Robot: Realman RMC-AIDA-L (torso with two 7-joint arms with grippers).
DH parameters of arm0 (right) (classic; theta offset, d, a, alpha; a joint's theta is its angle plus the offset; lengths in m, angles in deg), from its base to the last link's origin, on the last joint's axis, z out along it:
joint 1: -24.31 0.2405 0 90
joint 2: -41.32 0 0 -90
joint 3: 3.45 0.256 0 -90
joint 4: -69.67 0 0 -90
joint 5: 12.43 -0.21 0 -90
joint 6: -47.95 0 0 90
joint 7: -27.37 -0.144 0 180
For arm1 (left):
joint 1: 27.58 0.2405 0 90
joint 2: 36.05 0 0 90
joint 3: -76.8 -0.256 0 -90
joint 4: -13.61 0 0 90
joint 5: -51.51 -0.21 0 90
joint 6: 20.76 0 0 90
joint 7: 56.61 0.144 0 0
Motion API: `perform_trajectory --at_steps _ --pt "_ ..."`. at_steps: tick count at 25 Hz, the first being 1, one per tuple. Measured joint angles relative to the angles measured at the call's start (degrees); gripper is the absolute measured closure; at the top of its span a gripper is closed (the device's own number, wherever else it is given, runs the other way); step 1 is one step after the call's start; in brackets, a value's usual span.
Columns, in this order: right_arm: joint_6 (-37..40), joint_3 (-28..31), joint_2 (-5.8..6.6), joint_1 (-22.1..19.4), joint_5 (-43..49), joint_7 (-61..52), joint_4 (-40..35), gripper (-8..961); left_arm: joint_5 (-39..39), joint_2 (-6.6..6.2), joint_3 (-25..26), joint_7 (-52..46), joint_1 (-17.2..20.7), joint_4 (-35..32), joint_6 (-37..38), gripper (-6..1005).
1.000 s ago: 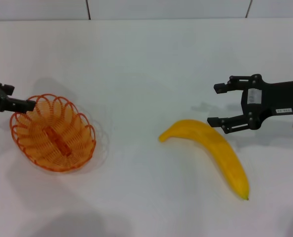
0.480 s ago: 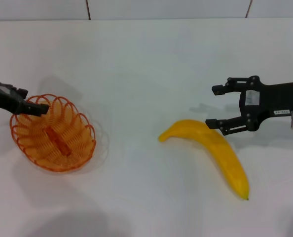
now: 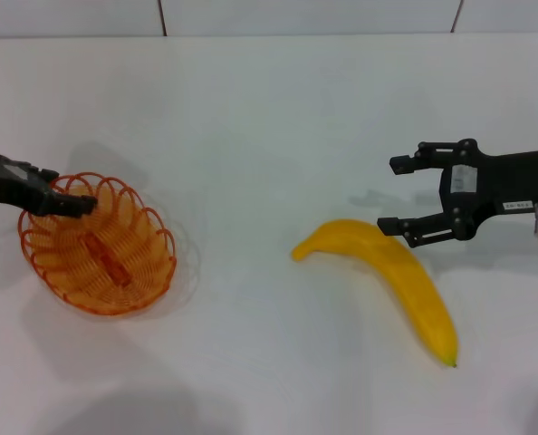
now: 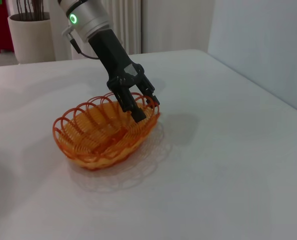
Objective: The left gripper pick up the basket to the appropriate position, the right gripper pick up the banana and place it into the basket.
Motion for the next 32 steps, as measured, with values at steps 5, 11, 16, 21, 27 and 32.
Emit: perform_trajectory --at_steps 5,11,16,21,27,32 --pt "-0.54 0.01 0.02 -0.19 0.0 -0.2 0.0 62 1.3 0.04 0.02 0.68 0.38 0.08 -0.67 270" --pt "-1.22 -0.32 0.06 0.06 -0.01 -0.28 0.68 62 1.64 0.05 0.01 1.5 0.38 0.12 -0.92 434" --pt "-1.23 -0.35 0.02 0.18 -0.01 -0.37 0.72 62 1.39 -0.01 0.0 1.54 0.35 0.13 -0.99 546" --pt "-1.23 -0.44 0.01 0.23 -0.01 -0.78 0.71 62 1.6 -0.01 0.0 1.54 0.34 0.12 -0.98 707" --pt "-1.23 -0.44 0.01 0.3 0.68 -0.91 0.7 62 4.93 -0.02 0.3 1.58 0.56 -0.18 -0.98 880" --pt "-1.23 -0.44 -0.05 0.66 0.82 -0.91 0.7 62 9.75 0.09 0.16 2.28 0.73 0.22 -1.33 891"
